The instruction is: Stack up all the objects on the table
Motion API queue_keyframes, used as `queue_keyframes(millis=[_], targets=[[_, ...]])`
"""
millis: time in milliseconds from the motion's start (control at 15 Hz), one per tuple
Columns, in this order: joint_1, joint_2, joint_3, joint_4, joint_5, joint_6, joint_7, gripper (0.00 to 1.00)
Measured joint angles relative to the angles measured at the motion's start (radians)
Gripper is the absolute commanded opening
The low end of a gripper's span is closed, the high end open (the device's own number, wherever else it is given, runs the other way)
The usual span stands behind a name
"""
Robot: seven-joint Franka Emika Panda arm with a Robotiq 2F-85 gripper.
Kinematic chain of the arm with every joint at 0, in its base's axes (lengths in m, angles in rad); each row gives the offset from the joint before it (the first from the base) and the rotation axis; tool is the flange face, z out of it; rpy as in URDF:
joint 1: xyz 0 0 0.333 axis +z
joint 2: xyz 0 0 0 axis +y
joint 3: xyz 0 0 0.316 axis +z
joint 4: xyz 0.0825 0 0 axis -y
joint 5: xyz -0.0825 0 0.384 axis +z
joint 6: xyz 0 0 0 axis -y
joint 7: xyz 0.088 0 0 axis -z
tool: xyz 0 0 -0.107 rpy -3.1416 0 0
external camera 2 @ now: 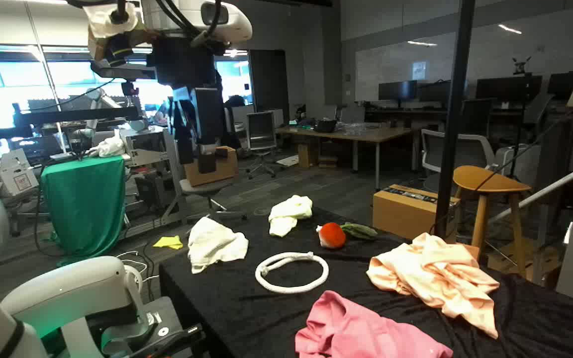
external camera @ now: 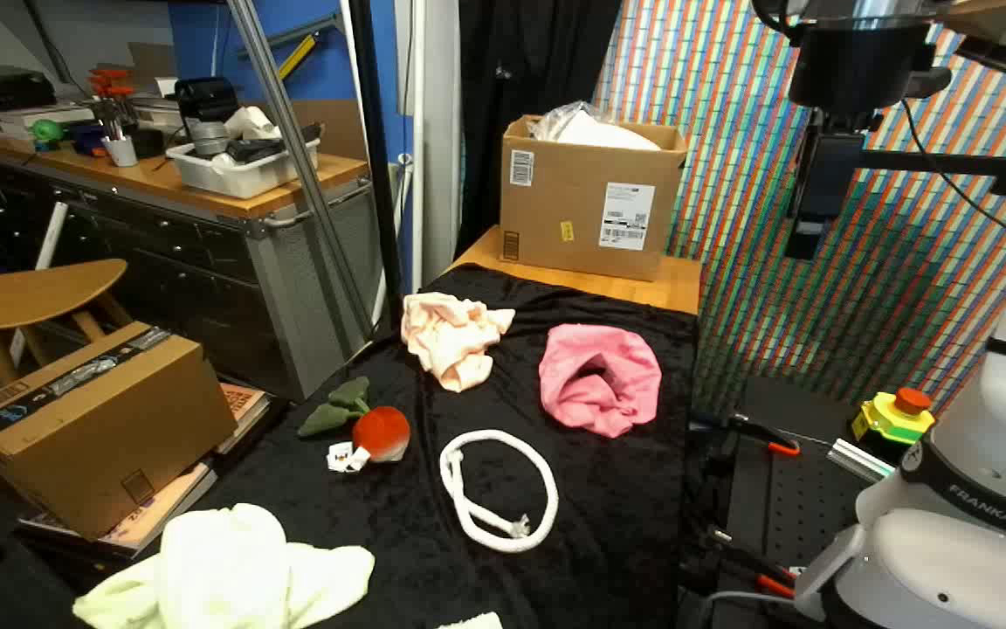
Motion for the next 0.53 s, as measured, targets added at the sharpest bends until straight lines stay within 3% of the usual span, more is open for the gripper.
queue_keyframes(millis=[533], targets=[[0.001,0.007,0.004,0.007,0.0,0.0,-0.001,1.0]])
